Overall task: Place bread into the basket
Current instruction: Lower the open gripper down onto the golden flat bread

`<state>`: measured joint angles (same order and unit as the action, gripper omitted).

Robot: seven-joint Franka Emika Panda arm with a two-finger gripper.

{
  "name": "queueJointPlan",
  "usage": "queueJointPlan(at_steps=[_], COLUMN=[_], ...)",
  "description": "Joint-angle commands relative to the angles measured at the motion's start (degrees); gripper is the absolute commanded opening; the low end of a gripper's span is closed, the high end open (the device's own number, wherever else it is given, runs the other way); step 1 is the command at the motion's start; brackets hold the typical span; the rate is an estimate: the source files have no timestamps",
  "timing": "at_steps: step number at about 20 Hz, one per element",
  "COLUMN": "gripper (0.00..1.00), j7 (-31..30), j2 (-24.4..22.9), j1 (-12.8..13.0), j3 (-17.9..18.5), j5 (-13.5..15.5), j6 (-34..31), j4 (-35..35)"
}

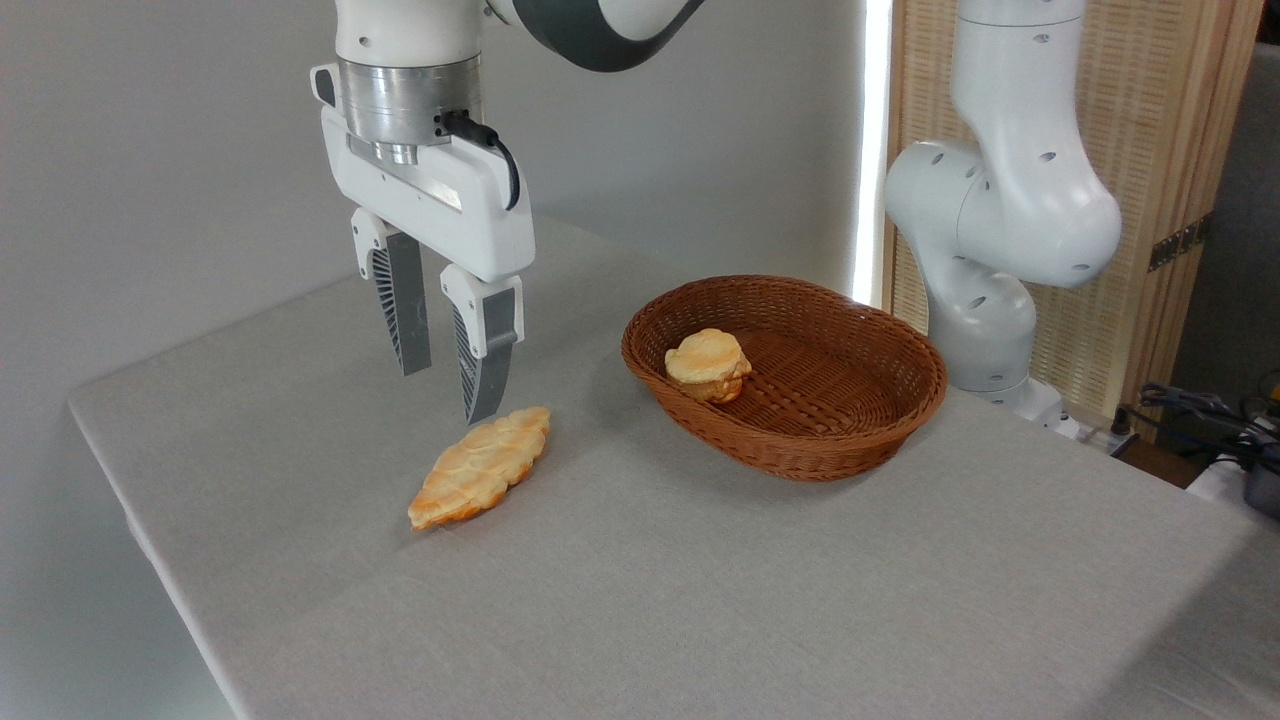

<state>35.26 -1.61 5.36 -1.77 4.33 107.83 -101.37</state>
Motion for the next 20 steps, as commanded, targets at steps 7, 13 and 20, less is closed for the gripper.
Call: queueJointPlan(at_steps=[7,13,20], gripper=[1.00,1.00,1.00], j7=[-0.28,-1.15,-6.17], j2=[4.60,6.70,10.48], j1=[1.23,2.20,2.20], j3=[-2.00,-4.29,-6.05], j5=[0.85,1.03,0.94], j6=[0.80,0.80,0.72], j4=[-0.58,-2.26,-2.26])
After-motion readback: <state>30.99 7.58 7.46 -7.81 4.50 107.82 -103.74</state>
